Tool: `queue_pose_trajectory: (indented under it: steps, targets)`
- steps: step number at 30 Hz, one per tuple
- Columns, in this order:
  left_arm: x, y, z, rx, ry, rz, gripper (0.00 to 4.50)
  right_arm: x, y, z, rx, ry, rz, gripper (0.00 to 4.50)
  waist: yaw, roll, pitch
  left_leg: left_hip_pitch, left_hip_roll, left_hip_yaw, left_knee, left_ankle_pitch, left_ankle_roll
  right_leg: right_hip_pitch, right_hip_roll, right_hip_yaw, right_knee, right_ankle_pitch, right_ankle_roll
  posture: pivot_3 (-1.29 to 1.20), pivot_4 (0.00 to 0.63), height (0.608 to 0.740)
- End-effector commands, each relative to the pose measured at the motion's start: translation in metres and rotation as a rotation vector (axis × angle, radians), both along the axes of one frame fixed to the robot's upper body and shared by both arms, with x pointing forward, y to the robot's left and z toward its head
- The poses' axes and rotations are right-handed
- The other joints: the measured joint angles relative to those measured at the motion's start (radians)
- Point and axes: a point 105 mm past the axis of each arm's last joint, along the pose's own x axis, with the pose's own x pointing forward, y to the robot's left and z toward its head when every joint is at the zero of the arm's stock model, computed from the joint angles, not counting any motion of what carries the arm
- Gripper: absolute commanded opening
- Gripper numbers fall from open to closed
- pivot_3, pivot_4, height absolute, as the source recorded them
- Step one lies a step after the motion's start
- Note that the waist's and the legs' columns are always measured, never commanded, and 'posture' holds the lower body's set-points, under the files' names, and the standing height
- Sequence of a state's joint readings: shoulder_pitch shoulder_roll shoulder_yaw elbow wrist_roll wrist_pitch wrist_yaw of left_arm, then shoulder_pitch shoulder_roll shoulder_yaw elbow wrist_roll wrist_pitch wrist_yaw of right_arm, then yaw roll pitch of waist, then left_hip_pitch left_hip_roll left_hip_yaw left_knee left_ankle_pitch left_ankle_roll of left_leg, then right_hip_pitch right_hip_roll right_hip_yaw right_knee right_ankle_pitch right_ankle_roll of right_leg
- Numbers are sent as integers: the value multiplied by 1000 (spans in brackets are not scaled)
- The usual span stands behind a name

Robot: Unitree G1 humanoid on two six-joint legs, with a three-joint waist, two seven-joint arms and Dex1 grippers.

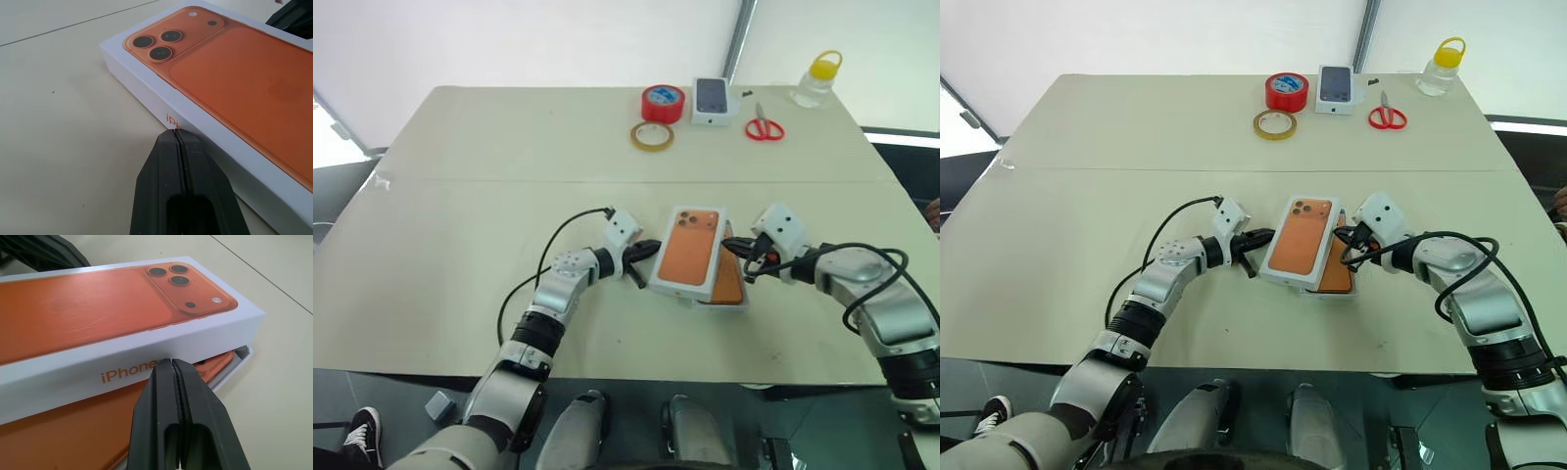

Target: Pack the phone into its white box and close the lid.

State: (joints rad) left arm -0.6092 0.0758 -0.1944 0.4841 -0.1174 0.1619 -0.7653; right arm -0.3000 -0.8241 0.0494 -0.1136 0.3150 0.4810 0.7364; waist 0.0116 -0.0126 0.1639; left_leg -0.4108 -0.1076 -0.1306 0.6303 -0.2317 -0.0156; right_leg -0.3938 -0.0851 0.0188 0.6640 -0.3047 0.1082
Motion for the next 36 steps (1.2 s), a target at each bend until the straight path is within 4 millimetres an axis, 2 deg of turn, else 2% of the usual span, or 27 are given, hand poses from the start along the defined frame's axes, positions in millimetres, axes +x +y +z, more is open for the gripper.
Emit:
queue_pose_trajectory:
  steps: [1, 5, 9, 18, 32, 36]
  targets:
    - [-10, -18, 19, -45, -42, -71, 0, -3, 2, 12, -9, -41, 24, 26, -1, 0, 0, 0, 0, 0, 0, 0, 0, 0, 0, 0, 0, 0, 0, 0, 150, 740]
    - [-14, -22, 17, -40, -42, -88, 0, -3, -1, 13, -13, -45, 6, 26, -1, 0, 0, 0, 0, 0, 0, 0, 0, 0, 0, 0, 0, 0, 0, 0, 150, 740]
    - [-17, -27, 25, -72, -35, -99, 0, -5, -7, 12, -27, -33, 2, 26, 1, 0, 0, 0, 0, 0, 0, 0, 0, 0, 0, 0, 0, 0, 0, 0, 150, 740]
    - [-35, -45, 22, -62, -35, -185, 0, -11, -17, 11, -32, -19, -28, 26, 1, 0, 0, 0, 0, 0, 0, 0, 0, 0, 0, 0, 0, 0, 0, 0, 150, 740]
    - [-31, -31, 15, -31, -17, -153, 0, -18, -14, 0, -71, 4, -2, 26, 0, 0, 0, 0, 0, 0, 0, 0, 0, 0, 0, 0, 0, 0, 0, 0, 150, 740]
    - [-19, -14, 11, -23, -23, -77, 0, -16, -23, -9, -164, 2, -15, 26, -3, 0, 0, 0, 0, 0, 0, 0, 0, 0, 0, 0, 0, 0, 0, 0, 150, 740]
